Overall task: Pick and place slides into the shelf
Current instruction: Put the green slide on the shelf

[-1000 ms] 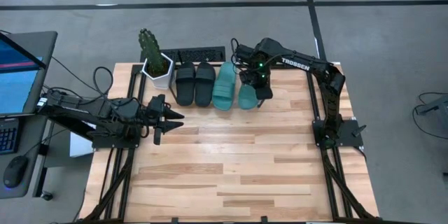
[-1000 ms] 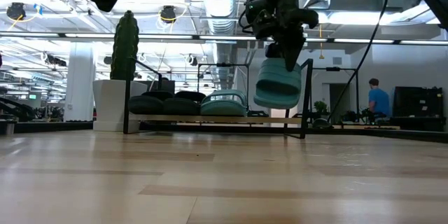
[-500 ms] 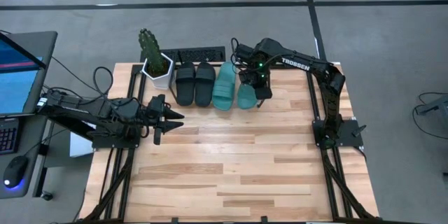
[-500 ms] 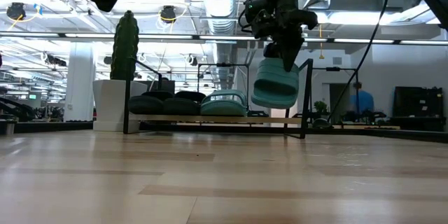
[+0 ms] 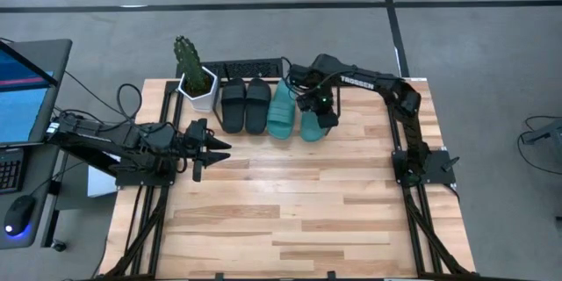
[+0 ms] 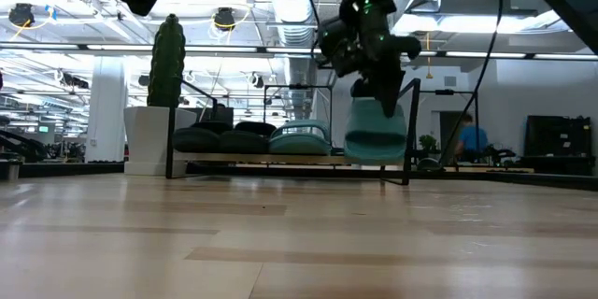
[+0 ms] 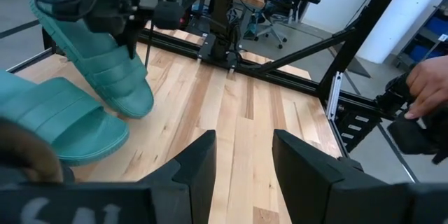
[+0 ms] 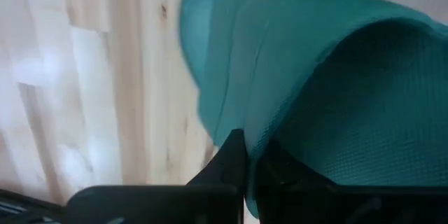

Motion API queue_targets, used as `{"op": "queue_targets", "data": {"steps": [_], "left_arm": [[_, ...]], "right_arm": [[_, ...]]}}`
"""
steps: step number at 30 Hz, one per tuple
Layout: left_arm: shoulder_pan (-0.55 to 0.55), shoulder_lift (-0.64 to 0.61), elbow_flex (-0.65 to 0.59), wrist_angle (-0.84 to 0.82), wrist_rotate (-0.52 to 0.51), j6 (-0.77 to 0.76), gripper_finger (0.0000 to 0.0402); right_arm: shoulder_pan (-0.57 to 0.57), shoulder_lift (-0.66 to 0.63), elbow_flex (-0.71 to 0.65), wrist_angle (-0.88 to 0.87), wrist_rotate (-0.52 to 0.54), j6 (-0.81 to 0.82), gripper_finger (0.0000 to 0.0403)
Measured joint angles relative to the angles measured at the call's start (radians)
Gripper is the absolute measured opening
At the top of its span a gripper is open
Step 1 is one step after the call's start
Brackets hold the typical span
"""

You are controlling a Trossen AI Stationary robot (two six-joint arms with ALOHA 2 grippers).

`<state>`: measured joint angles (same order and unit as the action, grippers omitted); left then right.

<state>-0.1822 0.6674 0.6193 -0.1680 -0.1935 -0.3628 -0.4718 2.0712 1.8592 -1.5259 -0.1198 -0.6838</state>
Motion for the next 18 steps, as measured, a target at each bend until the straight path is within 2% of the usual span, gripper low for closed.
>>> {"op": "queue_targets", "data": {"steps": [4, 10, 18], "left_arm": [[0.000, 0.000, 0.000, 0.000, 0.007, -0.003, 0.0128], [-0.001, 0.000, 0.000, -0.001, 0.007, -0.007, 0.0128], [-0.001, 0.000, 0.000, -0.006, 0.007, -0.007, 0.0128]], "right_arm": [[-0.002, 0.027, 0.002, 0.008, 0.034, -0.006, 0.0000], [-0.008, 0.030, 0.069, 0.015, 0.020, -0.007, 0.0001], [-0.006, 0.030, 0.108, 0.020, 0.027, -0.008, 0.0029]]}}
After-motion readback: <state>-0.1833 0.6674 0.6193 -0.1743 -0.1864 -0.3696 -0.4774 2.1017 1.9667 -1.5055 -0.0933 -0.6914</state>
